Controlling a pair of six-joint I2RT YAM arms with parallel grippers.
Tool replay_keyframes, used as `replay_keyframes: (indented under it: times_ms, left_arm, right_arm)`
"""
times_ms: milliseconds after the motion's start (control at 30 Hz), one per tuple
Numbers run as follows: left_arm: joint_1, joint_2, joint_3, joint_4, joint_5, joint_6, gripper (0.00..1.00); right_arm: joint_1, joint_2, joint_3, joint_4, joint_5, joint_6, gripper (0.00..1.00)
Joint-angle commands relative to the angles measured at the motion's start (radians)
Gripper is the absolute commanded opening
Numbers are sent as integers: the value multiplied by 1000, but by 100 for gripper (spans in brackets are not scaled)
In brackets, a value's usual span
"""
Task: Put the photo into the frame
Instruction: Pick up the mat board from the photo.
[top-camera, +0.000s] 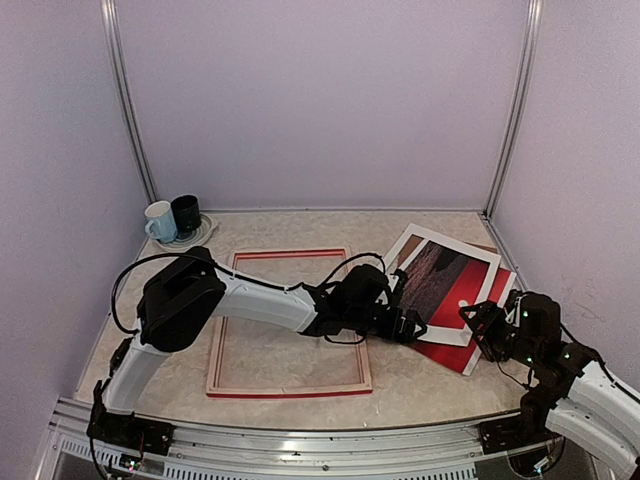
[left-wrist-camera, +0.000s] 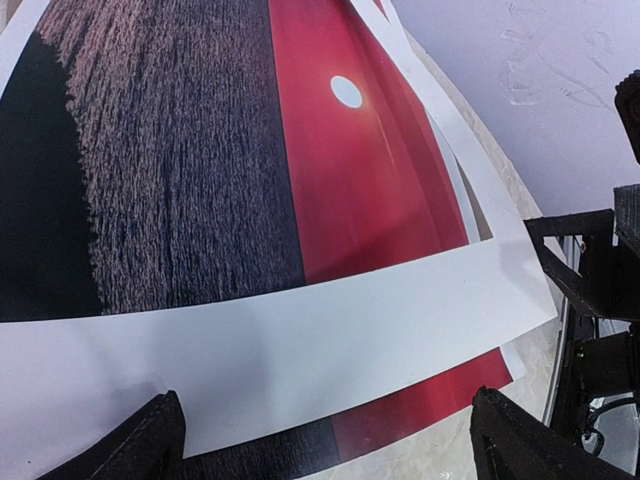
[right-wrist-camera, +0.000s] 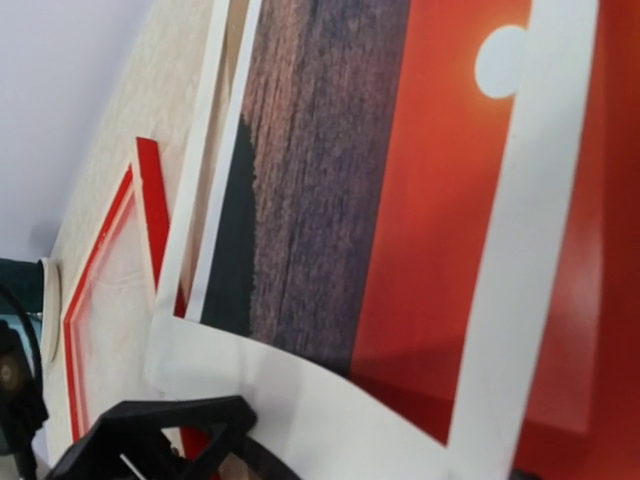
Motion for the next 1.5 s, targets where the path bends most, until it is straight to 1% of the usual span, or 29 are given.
replay_keyframes:
  times_ms: [0,200,467,533,600,633,700,767,867,967,1033,1067,1100,1167,1300,1467]
  left_arm:
    - [-8,81,-1,-115,10,-14,98]
    - [-9,88,-12,-124,28,-14,95]
    - [-9,76,-26,-95,49,-23,95]
    - [-9,71,-31,-86,52,-24,95]
    - [-9,67,-33,-84,52,-24,96]
    - [-9,64,-35,-84,52,-25,95]
    - [-9,61,-34,-82,52,-24,95]
    - [-9,56,-36,-80,52,-24,96]
    - [-9,44,-40,-74,51,-23,95]
    - [-7,27,-41,-65,49,-22,96]
    - [-4,14,-41,-60,47,-21,96]
    - [-2,6,-41,-58,47,-19,96]
    - [0,-6,-42,-59,45,-17,96]
    - [9,-31,-50,-60,36,-13,99]
    - [44,-117,-97,-38,22,-13,99]
    - [89,-285,-207,-6,8,-17,99]
  right_arm:
    - [-8,9,-3,21,-8,5,79]
    - [-8,24,-12,59,-14,14,80]
    - [-8,84,-24,132,-33,22,79]
    - [-8,95,-23,135,-28,26,79]
    - [-8,102,-21,138,-26,31,76]
    - [-8,107,-21,138,-23,32,73]
    - [-8,117,-16,134,-21,34,64]
    - [-8,127,-13,133,-20,33,53]
    - [-8,137,-10,119,-16,35,32]
    - [-8,145,-10,108,-13,34,15]
    - [-8,146,-9,101,-10,36,9]
    - [-8,146,-9,99,-9,38,3]
    - [-8,146,-7,95,-7,37,0]
    - [-8,136,-1,82,1,39,0]
    - [-8,87,14,58,23,49,0]
    - [-8,23,45,21,74,77,0]
